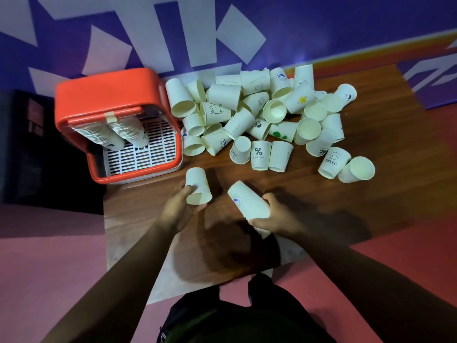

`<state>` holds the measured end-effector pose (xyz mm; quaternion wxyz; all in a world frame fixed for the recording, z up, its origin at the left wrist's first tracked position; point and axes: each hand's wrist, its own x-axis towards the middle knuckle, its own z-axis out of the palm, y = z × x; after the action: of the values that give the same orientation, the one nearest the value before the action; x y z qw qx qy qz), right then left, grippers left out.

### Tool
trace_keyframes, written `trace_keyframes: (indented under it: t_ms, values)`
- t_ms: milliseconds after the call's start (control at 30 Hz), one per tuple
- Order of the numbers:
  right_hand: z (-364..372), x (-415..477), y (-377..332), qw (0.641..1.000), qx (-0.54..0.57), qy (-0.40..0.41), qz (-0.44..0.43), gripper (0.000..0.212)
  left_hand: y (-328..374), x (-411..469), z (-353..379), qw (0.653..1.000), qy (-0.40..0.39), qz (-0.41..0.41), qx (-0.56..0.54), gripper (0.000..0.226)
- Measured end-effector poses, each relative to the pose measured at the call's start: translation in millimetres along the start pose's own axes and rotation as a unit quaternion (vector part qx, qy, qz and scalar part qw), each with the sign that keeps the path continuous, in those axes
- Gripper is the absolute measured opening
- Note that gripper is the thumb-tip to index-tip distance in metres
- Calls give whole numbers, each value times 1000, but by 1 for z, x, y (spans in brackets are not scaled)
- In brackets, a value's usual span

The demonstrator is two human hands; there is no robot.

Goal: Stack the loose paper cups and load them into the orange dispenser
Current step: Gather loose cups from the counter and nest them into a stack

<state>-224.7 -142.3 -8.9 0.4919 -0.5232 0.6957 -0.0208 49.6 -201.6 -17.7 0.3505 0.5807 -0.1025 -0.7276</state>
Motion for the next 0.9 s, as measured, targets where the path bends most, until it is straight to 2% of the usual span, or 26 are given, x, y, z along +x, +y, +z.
trace_keyframes:
  t_ms: [67, 200, 267, 367, 467, 567, 633, 700, 800, 867, 900]
  values:
    - [-12, -7, -13, 999, 17, -24, -28, 82, 2, -2, 2, 998, -17, -28, -52, 48]
    - [-24, -18, -40, 996, 7, -69, -64, 80, 3, -2, 15, 993, -50, -55, -89, 53]
    - [-29, -19, -51, 994, 13, -76, -75, 73, 2, -1, 23, 988, -84, -47, -122, 57]
    - [-32, -15, -60, 995, 19, -58, -73, 71, 0, -5, 32, 982, -146, -31, -118, 52]
    - [-33, -11, -62, 997, 9, -30, -74, 67, -1, -6, 34, 989, -100, -7, -109, 47]
    - [-36, -7, -63, 997, 8, 11, -70, 62, -2, -9, 32, 997, -74, 17, -33, 53]
    - [-36, -5, -68, 995, 37, 45, -79, 59, -3, -14, 32, 996, -90, 11, 12, 71]
    - [-35, -5, -76, 989, 83, 94, -79, 53, -4, -17, 34, 991, -130, -10, 3, 83]
    - [-32, -5, -85, 968, 184, 165, -42, 43, -5, -20, 37, 987, -157, -27, 17, 72]
    - [-35, -3, -86, 949, 252, 191, -11, 47, -5, -17, 35, 984, -149, -29, 97, 77]
    - [-39, -1, -86, 944, 267, 194, 5, 52, -4, -15, 33, 974, -150, -12, 171, 84]
